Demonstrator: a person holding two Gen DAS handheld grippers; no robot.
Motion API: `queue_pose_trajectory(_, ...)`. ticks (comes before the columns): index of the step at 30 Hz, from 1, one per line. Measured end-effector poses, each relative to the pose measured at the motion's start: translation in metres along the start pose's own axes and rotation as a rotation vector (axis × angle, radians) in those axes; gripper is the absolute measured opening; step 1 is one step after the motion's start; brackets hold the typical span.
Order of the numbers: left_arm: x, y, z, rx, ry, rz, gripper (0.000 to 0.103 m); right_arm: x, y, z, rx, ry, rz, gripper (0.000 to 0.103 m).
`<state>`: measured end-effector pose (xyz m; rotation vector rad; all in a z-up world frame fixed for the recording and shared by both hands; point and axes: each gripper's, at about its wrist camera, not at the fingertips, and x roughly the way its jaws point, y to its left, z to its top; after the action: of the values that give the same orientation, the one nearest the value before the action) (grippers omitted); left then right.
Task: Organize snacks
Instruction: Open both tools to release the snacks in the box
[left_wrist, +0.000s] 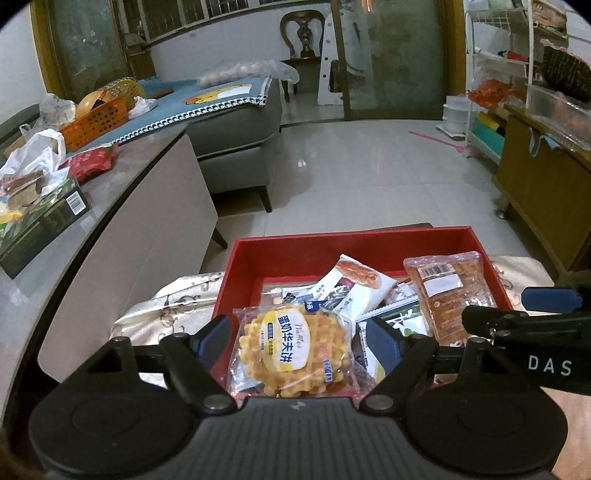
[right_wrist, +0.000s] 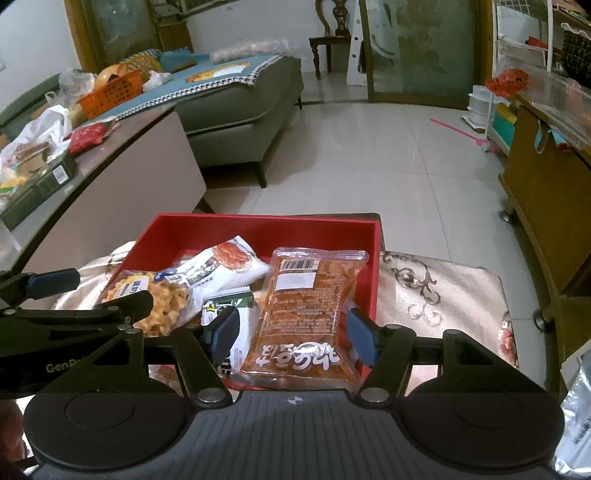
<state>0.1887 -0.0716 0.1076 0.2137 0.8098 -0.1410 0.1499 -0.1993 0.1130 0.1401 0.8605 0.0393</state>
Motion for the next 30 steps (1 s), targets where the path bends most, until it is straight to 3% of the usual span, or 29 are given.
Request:
queue_pose_trajectory(12,-0.015,0.009,-0.008,-0.044,0.008,-0.043,0.075,-0.016,0.006,-0.004,-0.006,-0.021,0.010,0.072)
queue_pose_trajectory(21,-0.033,0.009,-0.024,-0.018,0.010,-0.028,0.081,-0.038,0.013,-0.017,-0.013,-0.025,0.016,0.073)
queue_pose_trajectory(25,-0.042,0.015,-0.030,-0.037,0.013,-0.042,0.081,-0.049,0.018,-0.024,-0.020,-0.027,0.025,0.080)
queue_pose_trajectory(30,-0.050,0.017,-0.038,-0.038,0.017,-0.039,0.081,-0.064,0.025,-0.032,-0.035,-0.042,0.041,0.079)
